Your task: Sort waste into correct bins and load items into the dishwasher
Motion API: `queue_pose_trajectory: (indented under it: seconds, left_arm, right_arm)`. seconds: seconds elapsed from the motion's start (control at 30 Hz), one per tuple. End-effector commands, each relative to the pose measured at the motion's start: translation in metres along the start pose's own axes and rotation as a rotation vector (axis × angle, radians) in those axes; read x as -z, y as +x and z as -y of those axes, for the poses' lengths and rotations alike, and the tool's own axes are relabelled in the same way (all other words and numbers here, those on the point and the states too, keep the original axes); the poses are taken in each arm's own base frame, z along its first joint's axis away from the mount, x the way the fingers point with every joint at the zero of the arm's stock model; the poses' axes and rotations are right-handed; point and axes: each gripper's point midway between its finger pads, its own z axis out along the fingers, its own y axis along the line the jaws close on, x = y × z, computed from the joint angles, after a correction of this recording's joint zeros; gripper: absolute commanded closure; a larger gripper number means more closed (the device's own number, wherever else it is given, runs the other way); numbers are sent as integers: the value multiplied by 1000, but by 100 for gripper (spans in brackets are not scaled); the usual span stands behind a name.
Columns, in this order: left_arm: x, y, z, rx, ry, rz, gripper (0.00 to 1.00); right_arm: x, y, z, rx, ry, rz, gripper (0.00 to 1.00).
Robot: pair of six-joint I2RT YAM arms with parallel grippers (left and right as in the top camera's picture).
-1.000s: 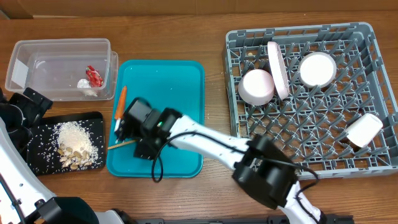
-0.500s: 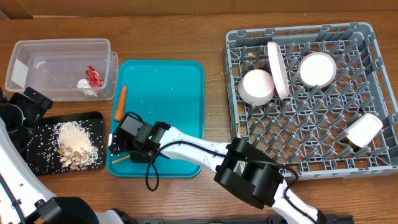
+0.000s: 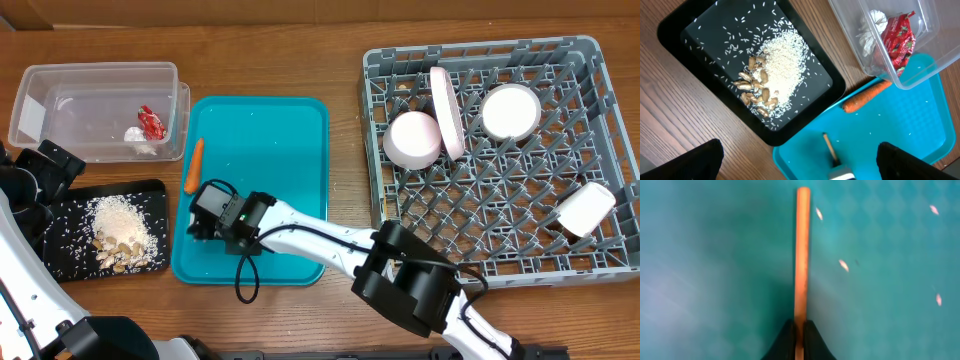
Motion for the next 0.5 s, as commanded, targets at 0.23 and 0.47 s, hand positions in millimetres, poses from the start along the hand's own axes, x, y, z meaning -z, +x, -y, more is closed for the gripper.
queue_pose_trajectory:
  seconds: [0.23,0.47]
  left_arm:
    - [4,0,5,-5,14,7,0]
    - [4,0,5,-5,14,7,0]
  right_arm:
    - [153,9,116,-523,183,174,96]
    - [221,84,176,-859,258,176,96]
